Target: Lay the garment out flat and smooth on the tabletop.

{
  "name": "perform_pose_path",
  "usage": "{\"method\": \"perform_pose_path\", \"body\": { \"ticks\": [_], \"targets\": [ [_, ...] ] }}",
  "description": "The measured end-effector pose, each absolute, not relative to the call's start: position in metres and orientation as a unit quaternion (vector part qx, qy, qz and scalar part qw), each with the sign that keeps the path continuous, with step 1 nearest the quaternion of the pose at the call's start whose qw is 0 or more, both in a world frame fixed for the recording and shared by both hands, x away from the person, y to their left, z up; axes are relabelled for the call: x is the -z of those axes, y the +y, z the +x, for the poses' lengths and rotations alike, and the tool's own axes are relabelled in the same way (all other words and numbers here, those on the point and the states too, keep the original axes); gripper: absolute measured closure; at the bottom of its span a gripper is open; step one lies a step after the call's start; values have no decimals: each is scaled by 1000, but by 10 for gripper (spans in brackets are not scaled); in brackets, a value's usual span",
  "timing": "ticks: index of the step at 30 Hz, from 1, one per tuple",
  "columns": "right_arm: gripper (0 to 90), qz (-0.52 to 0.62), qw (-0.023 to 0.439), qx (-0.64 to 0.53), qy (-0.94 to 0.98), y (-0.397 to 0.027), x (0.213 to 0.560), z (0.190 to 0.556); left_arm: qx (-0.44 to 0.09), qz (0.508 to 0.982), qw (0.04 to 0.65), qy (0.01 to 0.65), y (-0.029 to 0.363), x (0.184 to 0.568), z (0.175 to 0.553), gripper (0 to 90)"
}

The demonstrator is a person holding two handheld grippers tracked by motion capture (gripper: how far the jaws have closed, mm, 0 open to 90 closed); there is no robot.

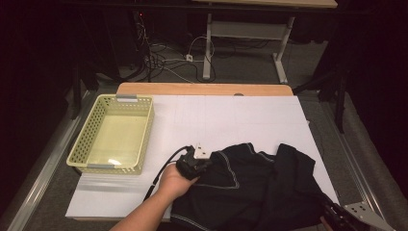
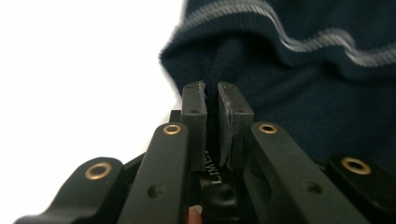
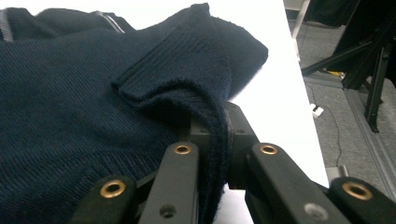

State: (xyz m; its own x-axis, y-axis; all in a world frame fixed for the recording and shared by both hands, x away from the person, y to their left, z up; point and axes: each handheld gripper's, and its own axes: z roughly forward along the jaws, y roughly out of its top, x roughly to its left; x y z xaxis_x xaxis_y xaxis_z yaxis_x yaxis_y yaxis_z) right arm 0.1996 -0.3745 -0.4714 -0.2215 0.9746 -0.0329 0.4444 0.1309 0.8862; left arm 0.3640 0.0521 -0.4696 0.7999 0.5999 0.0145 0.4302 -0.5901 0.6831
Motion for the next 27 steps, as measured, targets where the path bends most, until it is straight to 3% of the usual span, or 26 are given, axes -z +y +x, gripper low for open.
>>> {"method": "perform_pose_path", "body": {
  "ticks": [13,16,17,18,19,21,22,23,24,25,27],
  "targets": [
    [860,514,334,-428,664,-365,460,198,-235,817,395,348,39,390,477,811],
    [860,513,332,-431,664,-365,460,198,-226,813,390,368,45,397,489,806],
    [857,514,328,-429,667,-365,463,199,-178,819,391,380,49,409,494,750],
    [857,514,328,-429,667,-365,463,199,-178,819,391,380,49,409,494,670],
    [840,514,324,-428,669,-364,464,200,-173,818,393,382,50,414,491,670],
    [750,514,315,-431,672,-364,466,201,-167,813,408,382,56,421,481,484],
    [750,514,315,-431,672,-364,466,201,-165,808,417,382,59,422,473,484],
    [651,510,318,-436,670,-362,465,200,-163,807,424,377,63,424,464,451],
    [651,510,318,-436,670,-362,465,200,-162,809,429,369,66,425,454,451],
    [587,507,315,-443,669,-359,463,200,-163,810,434,359,69,426,442,420],
    [567,504,315,-446,669,-357,461,200,-153,818,440,338,74,430,414,413]
  ]
}}
